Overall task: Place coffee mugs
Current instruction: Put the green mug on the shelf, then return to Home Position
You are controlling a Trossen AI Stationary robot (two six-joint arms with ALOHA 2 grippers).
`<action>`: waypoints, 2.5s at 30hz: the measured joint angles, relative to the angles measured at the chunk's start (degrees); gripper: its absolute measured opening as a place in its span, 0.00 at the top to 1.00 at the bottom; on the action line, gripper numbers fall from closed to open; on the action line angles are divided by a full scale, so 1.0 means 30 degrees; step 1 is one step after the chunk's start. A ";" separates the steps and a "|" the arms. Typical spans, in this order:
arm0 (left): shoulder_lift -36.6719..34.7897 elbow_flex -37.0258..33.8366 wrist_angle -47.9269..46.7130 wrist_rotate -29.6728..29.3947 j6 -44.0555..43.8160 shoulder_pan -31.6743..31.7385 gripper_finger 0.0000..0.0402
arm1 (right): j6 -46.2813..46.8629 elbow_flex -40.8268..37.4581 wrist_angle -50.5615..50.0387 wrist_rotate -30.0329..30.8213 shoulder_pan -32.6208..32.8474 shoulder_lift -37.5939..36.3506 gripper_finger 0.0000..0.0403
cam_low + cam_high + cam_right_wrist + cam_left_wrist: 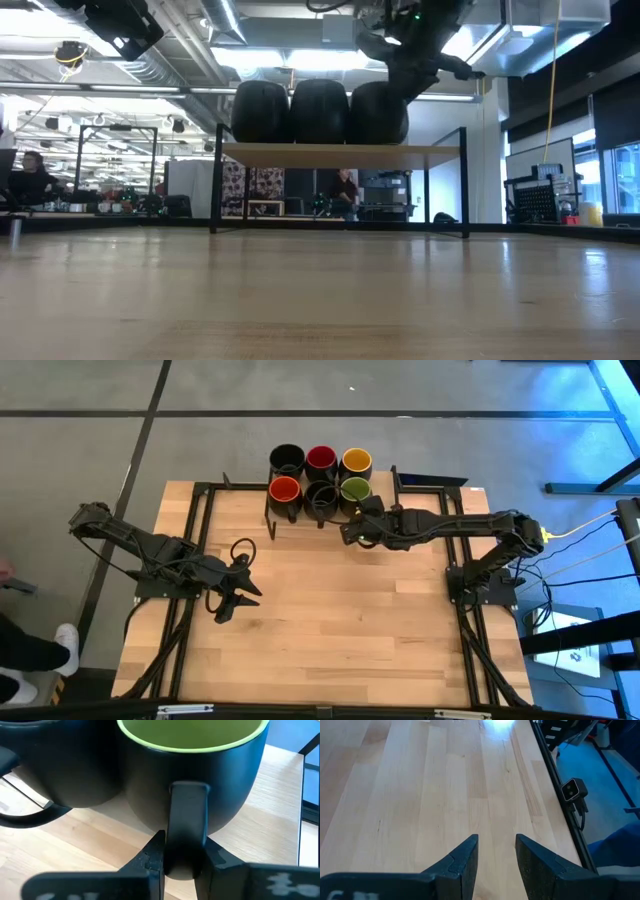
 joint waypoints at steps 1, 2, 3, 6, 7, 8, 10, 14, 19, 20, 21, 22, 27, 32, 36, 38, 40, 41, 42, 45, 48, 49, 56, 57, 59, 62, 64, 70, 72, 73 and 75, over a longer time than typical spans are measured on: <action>0.0000 0.0000 0.0000 -0.0002 0.0000 0.0002 0.69 | 0.0000 0.0000 0.0021 -0.0018 0.0000 0.0000 0.88; 0.0000 0.0000 0.0000 0.0000 0.0000 0.0003 0.69 | 0.0000 0.0000 0.0039 -0.0043 0.0000 0.0000 0.88; 0.0000 0.0000 0.0000 0.0000 0.0007 0.0001 0.69 | 0.0000 0.0000 0.0039 -0.0062 0.0000 0.0000 0.88; 0.0000 0.0000 0.0000 0.0000 0.0006 -0.0003 0.69 | 0.0000 0.0000 0.0044 -0.0451 0.0000 0.0017 0.85; 0.0007 0.0000 0.0000 0.0000 0.0007 -0.0003 0.69 | -0.0006 0.0000 0.0042 -0.0588 -0.0007 0.0031 0.83; 0.0006 0.0000 0.0000 0.0000 0.0006 -0.0003 0.69 | -0.0015 0.0000 0.0055 -0.0656 0.0000 0.0038 0.80; 0.0000 0.0000 -0.0002 0.0000 0.0004 -0.0001 0.69 | -0.0015 0.0000 0.0084 -0.0712 0.0000 0.0044 0.74; 0.0000 0.0000 0.0000 0.0000 0.0003 -0.0003 0.69 | -0.0073 0.0000 -0.0030 -0.0698 0.0000 0.0037 0.61; 0.0001 0.0000 -0.0003 0.0006 0.0004 0.0003 0.69 | -0.0157 0.0487 -0.0818 -0.0609 0.0000 0.0036 0.52; 0.0000 0.0000 -0.0002 0.0020 0.0007 -0.0003 0.69 | -0.0223 0.0749 -0.1294 -0.0703 0.0007 0.0036 0.50; -0.0005 0.0000 0.0000 0.0029 0.0000 -0.0001 0.69 | -0.0369 0.1056 -0.1773 -0.0886 0.0007 0.0036 0.50; -0.0047 -0.0011 -0.0007 0.0040 -0.0007 -0.0002 0.69 | -0.0520 0.1388 -0.2225 -0.1134 0.0007 0.0036 0.49; -0.0771 -0.0015 -0.0015 0.0064 -0.0148 0.0003 0.69 | -0.0590 0.3341 -0.4978 -0.1380 0.0621 0.0035 0.48; -0.2149 -0.0015 0.0060 -0.0166 -0.0095 -0.0001 0.69 | -0.1201 0.5203 -0.7173 -0.1381 0.1982 -0.0011 0.48; -0.3526 -0.0331 0.3022 -0.0265 0.2066 0.0004 0.71 | -0.2685 0.4282 -0.5475 -0.0566 0.3848 -0.1390 0.50; -0.4679 -0.0899 0.4875 0.0746 0.3814 0.0038 0.74 | -0.3550 0.2671 -0.3637 -0.0732 0.4550 -0.2921 0.54; -0.5688 -0.1658 0.6347 0.0925 0.4853 0.0304 0.77 | -0.4098 0.0680 -0.1376 -0.1536 0.4936 -0.4778 0.59; -0.6127 -0.2110 0.6879 0.0874 0.5028 0.0528 0.79 | -0.4498 -0.0490 -0.0042 -0.1907 0.5089 -0.5757 0.63; -0.6573 -0.2577 0.7277 0.0739 0.5145 0.0779 0.80 | -0.4983 -0.1733 0.1515 -0.2325 0.5226 -0.6757 0.66; -0.8001 -0.3737 0.7644 0.0119 0.5367 0.1549 0.85 | -0.6204 -0.5391 0.6385 -0.4535 0.5378 -0.9662 0.77; -0.9019 -0.4442 0.7838 -0.0426 0.5391 0.2176 0.89 | -0.7608 -0.8986 1.0982 -0.6229 0.5355 -1.2297 0.88; -0.9223 -0.4610 0.7691 -0.0534 0.5204 0.2252 0.89 | -0.8101 -1.0144 1.2321 -0.6510 0.5345 -1.3051 0.92; -0.9700 -0.4845 0.7341 -0.1641 0.4918 0.2416 0.91 | -0.8834 -1.5977 1.6535 -0.8228 0.5397 -1.7721 0.94; -0.9697 -0.4852 0.7329 -0.1644 0.4918 0.2416 0.91 | -0.8632 -1.6433 1.6303 -0.8223 0.5386 -1.8183 0.93; -0.9701 -0.4852 0.7351 -0.1627 0.4583 0.2416 0.91 | -0.7262 -1.7045 1.6039 -0.8271 0.5384 -1.9059 0.90; -0.9704 -0.4852 0.7030 -0.1824 0.3820 0.2443 0.91 | -0.7197 -1.7358 1.5637 -0.8378 0.5384 -2.0045 0.89; -0.9697 -0.5027 0.7115 -0.1915 0.4549 0.2474 0.91 | -0.8896 -1.7727 1.5271 -0.9438 0.5384 -2.0487 0.89; -1.0033 -0.7271 0.9791 -0.2107 0.4948 0.2474 0.91 | -1.2180 -2.0136 1.6119 -1.0355 0.5384 -2.3363 0.89; -1.0247 -0.8112 1.0642 -0.2291 0.4905 0.2474 0.91 | -1.2830 -2.0979 1.5961 -1.0352 0.5384 -2.4500 0.89; -1.0397 -0.8517 1.0934 -0.2328 0.4868 0.2474 0.91 | -1.3122 -2.1320 1.6004 -1.0350 0.5384 -2.5078 0.89; -1.0738 -0.9127 1.1150 -0.2421 0.4845 0.2474 0.91 | -1.3749 -2.1943 1.5956 -1.0330 0.5384 -2.6258 0.89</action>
